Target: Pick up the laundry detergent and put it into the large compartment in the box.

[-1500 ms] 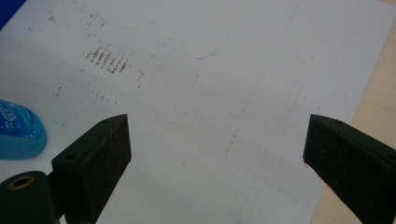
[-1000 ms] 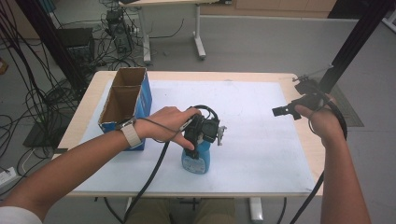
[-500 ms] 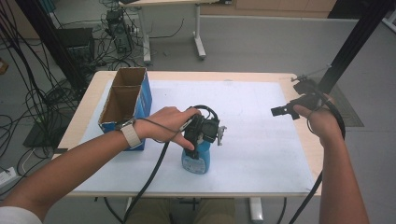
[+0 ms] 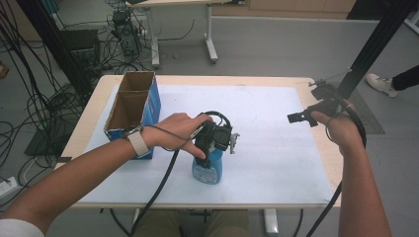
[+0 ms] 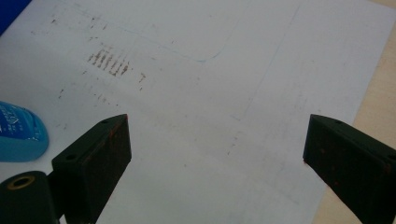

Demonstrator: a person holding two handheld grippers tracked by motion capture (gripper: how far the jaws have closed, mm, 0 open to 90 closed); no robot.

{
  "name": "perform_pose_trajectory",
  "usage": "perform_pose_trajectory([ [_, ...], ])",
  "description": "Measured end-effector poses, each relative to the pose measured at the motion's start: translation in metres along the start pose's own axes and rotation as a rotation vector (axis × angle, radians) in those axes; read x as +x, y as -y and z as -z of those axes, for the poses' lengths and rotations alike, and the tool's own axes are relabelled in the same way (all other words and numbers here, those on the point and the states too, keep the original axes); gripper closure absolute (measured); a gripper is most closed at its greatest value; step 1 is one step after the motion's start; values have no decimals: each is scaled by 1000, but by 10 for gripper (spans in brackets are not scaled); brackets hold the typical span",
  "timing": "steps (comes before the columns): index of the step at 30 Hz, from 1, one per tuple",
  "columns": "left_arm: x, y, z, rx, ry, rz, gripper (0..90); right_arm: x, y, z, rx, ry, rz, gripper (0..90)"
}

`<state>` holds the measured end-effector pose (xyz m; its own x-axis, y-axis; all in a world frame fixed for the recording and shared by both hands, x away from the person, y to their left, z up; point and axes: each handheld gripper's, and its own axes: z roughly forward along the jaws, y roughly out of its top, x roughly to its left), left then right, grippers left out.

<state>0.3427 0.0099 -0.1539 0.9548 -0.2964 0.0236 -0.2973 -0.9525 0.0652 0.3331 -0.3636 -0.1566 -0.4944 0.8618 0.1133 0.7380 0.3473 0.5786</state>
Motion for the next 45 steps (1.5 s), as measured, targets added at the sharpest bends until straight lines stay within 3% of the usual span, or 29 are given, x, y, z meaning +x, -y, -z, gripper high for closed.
perform_pose_trajectory([
  [45, 1, 1, 0, -4, 8, 12, 387, -2, 2, -2, -4, -4, -2, 76],
])
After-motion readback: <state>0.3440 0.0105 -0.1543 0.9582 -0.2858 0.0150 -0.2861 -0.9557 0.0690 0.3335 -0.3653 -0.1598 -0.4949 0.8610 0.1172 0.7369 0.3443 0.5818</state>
